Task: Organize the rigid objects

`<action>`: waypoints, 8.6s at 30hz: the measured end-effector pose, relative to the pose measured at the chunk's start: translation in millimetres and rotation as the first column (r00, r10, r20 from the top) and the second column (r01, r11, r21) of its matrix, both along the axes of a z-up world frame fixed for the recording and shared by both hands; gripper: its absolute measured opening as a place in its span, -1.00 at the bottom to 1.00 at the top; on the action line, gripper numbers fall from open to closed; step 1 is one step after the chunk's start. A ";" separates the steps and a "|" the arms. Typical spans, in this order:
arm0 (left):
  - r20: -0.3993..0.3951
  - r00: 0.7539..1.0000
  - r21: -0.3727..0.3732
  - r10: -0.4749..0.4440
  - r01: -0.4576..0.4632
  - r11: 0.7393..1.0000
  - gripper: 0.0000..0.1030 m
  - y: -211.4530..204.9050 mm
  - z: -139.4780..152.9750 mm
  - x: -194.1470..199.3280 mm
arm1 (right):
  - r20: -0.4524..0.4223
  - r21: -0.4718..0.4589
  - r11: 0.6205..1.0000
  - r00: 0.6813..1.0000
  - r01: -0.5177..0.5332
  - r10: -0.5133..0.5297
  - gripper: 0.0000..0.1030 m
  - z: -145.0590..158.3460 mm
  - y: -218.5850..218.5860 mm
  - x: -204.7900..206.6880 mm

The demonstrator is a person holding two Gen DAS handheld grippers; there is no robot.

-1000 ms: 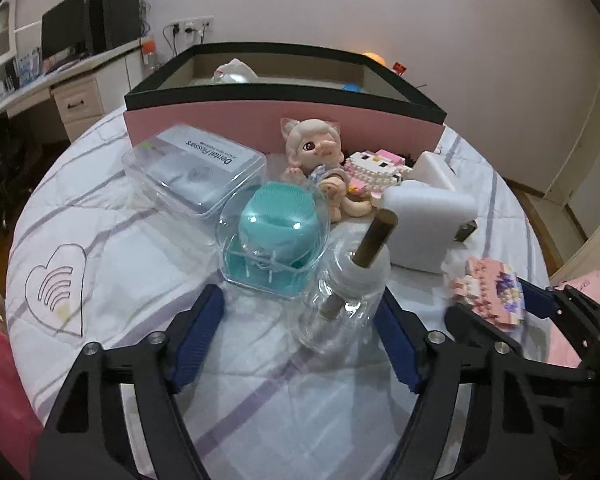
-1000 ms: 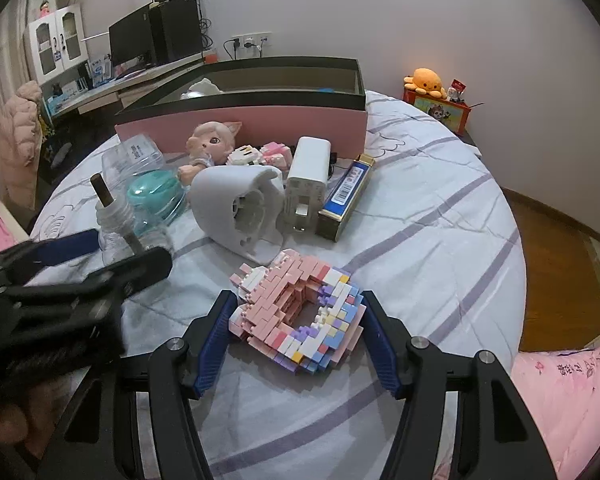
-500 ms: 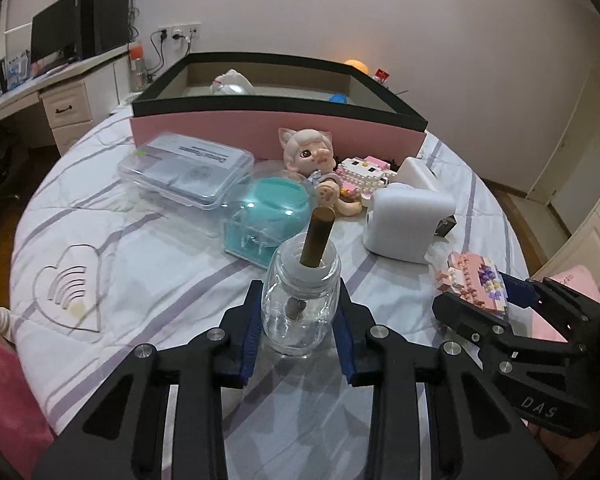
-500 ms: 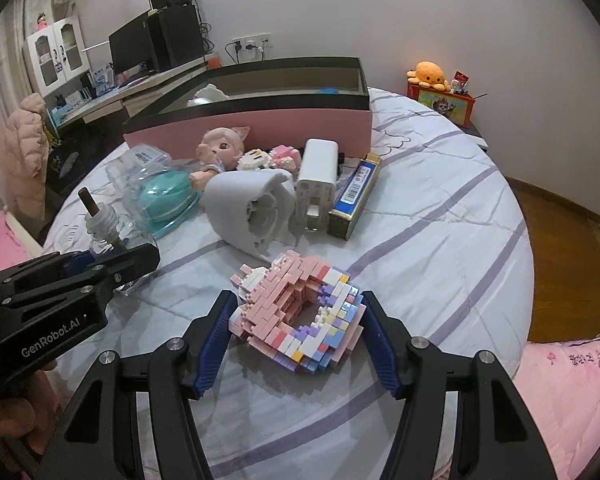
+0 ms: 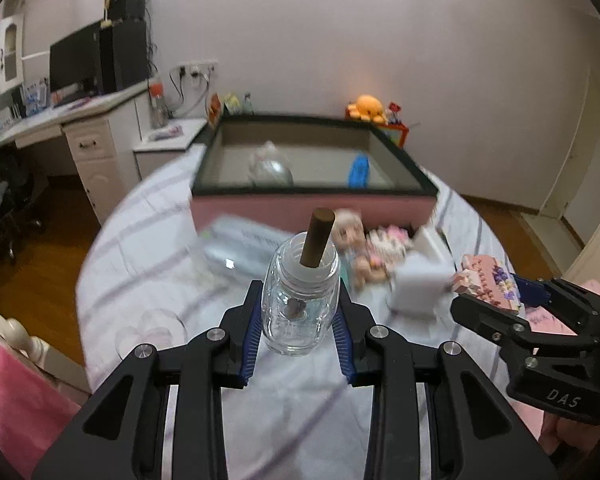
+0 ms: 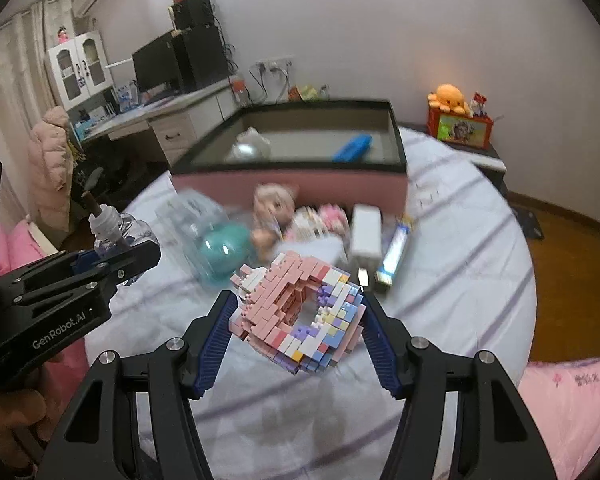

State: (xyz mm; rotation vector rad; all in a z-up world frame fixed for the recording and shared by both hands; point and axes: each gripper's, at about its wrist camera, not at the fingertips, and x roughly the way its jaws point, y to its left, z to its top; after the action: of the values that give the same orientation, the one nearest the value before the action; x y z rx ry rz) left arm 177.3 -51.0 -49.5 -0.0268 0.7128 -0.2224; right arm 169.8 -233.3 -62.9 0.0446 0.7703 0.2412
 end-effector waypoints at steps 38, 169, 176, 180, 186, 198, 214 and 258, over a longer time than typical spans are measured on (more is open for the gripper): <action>-0.160 0.987 0.050 -0.024 0.032 0.998 -0.37 -30.6 -8.9 317.4 | -0.184 0.005 0.999 0.982 0.046 -0.044 0.23 -2.4 -17.8 306.9; -0.080 0.997 0.144 0.008 0.004 0.990 0.99 21.7 -64.1 63.7 | -0.098 -0.025 0.980 0.975 0.196 -0.197 1.00 -33.7 8.5 29.0; -0.077 0.997 0.148 -0.027 0.039 0.988 0.99 18.8 -61.5 77.2 | -0.111 -0.005 0.980 0.973 0.201 -0.200 0.94 -41.8 8.8 36.7; -0.072 0.997 0.164 -0.015 0.026 0.986 0.99 20.6 -59.7 83.4 | -0.107 0.018 0.974 0.969 0.227 -0.224 0.91 -43.8 4.9 38.6; -0.064 0.998 0.152 -0.019 0.028 0.988 1.00 21.1 -59.4 87.0 | -0.120 0.034 0.970 0.965 0.240 -0.235 0.83 -49.3 2.5 45.9; -0.064 0.998 0.132 -0.005 0.014 0.991 1.00 16.5 -57.7 90.2 | -0.128 0.051 0.970 0.965 0.239 -0.231 0.76 -53.4 3.6 51.1; -0.114 0.993 0.083 0.028 -0.019 0.996 1.00 2.6 -60.3 96.3 | -0.132 0.047 0.968 0.962 0.247 -0.239 0.74 -56.4 0.6 50.0; 0.008 0.997 -0.018 0.081 -0.080 0.997 0.89 43.4 3.6 38.1 | 0.022 0.124 0.982 0.989 0.145 -0.149 -0.15 14.1 3.1 3.6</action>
State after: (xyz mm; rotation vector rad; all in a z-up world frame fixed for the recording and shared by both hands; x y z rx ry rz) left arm 215.3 -7.6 -45.9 -0.0709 0.7002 -0.1514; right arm 173.5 -230.2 -48.8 0.2128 0.7164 0.1476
